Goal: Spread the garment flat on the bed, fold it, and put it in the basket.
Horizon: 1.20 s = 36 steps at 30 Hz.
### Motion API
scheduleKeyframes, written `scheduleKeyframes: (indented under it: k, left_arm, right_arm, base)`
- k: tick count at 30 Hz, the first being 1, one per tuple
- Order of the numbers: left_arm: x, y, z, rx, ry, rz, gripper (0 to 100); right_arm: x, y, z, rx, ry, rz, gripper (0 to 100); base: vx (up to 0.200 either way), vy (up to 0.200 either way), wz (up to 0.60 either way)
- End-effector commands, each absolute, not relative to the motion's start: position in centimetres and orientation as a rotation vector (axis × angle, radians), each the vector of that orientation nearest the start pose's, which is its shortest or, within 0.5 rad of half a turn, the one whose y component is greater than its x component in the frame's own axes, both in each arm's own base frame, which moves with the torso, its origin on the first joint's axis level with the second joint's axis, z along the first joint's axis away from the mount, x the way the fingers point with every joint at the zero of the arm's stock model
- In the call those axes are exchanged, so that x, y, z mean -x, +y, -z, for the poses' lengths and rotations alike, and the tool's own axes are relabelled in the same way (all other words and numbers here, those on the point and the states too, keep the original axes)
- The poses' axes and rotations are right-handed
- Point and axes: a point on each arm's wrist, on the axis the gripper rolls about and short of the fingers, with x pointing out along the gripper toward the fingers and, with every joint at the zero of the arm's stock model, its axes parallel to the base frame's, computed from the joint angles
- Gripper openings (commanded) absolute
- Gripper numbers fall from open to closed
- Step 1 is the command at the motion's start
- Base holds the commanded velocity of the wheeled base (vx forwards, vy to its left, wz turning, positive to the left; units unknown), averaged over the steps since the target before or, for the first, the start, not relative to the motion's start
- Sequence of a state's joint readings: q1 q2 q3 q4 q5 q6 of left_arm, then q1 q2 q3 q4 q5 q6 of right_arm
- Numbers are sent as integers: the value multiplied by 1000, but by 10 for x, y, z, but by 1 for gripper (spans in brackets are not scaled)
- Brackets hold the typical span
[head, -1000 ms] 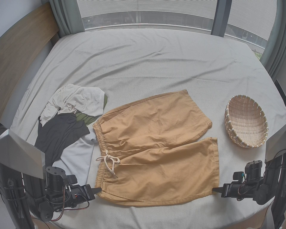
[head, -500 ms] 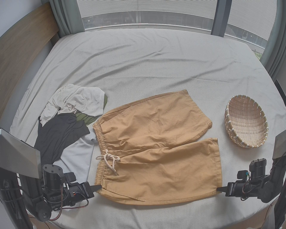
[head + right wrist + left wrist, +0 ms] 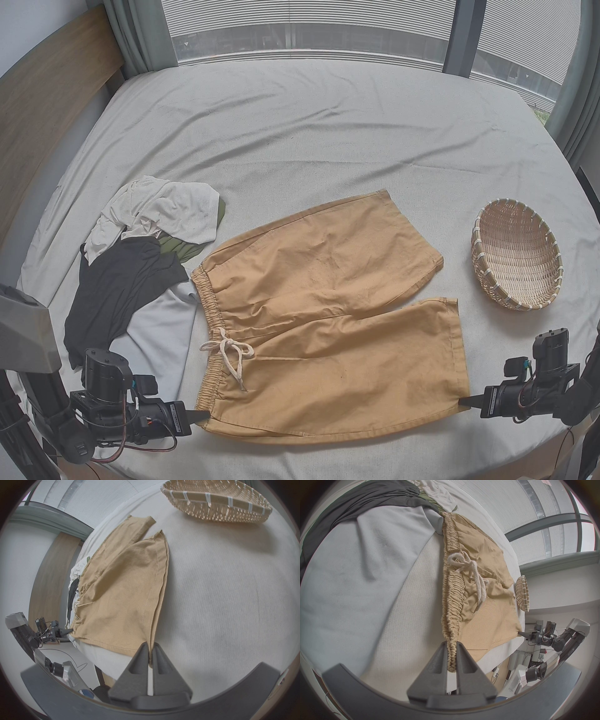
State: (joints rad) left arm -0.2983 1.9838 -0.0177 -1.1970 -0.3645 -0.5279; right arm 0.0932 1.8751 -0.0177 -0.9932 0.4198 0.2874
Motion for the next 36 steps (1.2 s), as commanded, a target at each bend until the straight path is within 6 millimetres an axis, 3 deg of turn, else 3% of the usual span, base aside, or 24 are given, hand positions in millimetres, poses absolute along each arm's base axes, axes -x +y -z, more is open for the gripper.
scheduleKeyframes:
  k: [1, 26, 30, 36]
  left_arm:
    - [-177, -64, -16, 502, 956, 407, 0]
    - [-132, -52, -24, 360, 1204, 501, 0]
    - [-132, -52, -25, 357, 1193, 506, 0]
    - [-150, -57, -38, 399, 985, 535, 0]
  right_arm:
    - [-166, 26, -26, -395, 944, -361, 0]
    - [-120, 36, -44, -333, 1077, -448, 0]
    - [-123, 36, -46, -340, 1056, -443, 0]
    - [-158, 34, -71, -386, 870, -428, 0]
  base:
    - [0, 0, 0]
    - [0, 0, 0]
    - [0, 0, 0]
    - [0, 0, 0]
